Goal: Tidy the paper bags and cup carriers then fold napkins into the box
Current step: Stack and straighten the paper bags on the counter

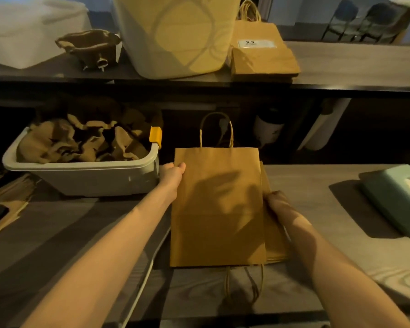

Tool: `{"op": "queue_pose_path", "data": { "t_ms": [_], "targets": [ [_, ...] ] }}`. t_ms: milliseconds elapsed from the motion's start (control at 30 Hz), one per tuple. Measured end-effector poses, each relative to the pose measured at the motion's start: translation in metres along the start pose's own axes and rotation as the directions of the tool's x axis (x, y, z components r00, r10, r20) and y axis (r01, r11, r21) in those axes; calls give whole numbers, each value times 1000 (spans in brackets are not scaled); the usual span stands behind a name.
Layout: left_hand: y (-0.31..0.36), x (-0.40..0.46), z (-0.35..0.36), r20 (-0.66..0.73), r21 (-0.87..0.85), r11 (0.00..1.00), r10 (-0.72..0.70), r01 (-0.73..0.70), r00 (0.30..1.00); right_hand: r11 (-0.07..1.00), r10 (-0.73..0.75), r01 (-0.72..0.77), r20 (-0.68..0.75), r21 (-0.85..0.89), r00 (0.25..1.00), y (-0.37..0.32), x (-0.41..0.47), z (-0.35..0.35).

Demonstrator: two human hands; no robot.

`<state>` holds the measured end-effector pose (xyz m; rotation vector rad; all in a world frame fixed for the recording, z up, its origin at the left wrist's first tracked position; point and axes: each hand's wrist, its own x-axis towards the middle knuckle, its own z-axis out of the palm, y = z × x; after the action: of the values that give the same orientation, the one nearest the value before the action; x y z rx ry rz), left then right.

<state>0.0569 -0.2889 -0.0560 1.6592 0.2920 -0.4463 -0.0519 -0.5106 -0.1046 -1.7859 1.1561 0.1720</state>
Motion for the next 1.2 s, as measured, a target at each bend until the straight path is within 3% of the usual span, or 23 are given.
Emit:
{"op": "queue_pose_path", "data": {
  "t_ms": [167,233,333,467,600,700,833,1033,1133,1200],
  "targets": [
    [-4,5,14,22,-2,1000,-14,14,1000,984,-91,86,-23,-157,996,9,9,-8],
    [-5,6,21,27,-13,1000,-24,25,999,982,-190,191,-56,4,980,6,-4,-15],
    [-4,5,33,32,-41,999,-32,33,999,949,-210,181,90,258,974,-3,-16,-26],
    [-7,6,46,24,-44,999,23,-22,999,957,-243,223,92,187,966,-7,-11,-35],
    [-15,6,52,117,172,980,83,-103,990,965,-193,179,59,191,979,3,3,-35],
    [-24,3,51,241,362,925,22,-111,970,971,-115,110,10,210,993,12,13,-26],
    [-39,3,46,246,467,884,-88,-39,965,992,-113,113,-9,63,994,25,22,-21],
    [-60,-3,35,179,541,839,-172,49,969,992,-75,83,80,-95,994,45,20,-23],
    [-69,-7,32,192,540,834,-257,116,947,976,-103,107,26,-192,994,52,15,-24],
    [-73,-9,32,182,540,835,-242,109,953,942,-184,160,-54,-293,981,53,12,-25]
  ]
}}
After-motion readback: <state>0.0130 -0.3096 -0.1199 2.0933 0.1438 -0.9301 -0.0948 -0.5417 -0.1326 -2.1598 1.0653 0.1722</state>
